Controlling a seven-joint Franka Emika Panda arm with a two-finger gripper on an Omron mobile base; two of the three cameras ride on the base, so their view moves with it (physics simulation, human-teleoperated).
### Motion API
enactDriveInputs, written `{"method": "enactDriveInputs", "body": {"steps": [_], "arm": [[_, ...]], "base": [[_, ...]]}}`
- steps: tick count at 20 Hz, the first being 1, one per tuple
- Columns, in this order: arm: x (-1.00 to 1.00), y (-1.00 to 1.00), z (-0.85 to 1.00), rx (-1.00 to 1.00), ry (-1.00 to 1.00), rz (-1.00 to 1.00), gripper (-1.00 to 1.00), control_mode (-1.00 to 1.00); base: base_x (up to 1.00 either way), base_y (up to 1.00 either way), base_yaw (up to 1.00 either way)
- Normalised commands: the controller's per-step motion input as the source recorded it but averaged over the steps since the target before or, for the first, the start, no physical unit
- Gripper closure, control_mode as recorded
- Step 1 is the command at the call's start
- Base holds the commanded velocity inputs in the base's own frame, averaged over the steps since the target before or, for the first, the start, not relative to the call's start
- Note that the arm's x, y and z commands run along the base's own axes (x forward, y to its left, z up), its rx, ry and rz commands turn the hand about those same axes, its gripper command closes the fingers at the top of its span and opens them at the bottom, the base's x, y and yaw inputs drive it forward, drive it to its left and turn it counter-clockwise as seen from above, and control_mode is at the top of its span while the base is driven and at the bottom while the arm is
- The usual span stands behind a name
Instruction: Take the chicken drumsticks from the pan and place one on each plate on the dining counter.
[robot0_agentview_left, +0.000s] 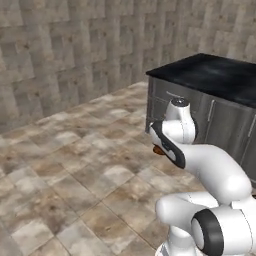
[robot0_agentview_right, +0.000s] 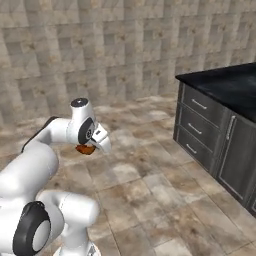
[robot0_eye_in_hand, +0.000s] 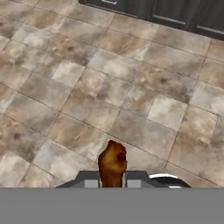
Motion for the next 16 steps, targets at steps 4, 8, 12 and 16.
{"method": "enactDriveInputs", "body": {"steps": [4,8,12,16], "arm": [[0.00,0.00,0.00,0.00,0.00,0.00,1.00,1.00],[0.00,0.00,0.00,0.00,0.00,0.00,1.00,1.00],[0.00,0.00,0.00,0.00,0.00,0.00,1.00,1.00],[0.00,0.00,0.00,0.00,0.00,0.00,1.00,1.00]], "base": [[1.00,0.44,-0.35],[1.00,0.50,-0.33],[1.00,0.51,-0.31],[1.00,0.51,-0.30]]}}
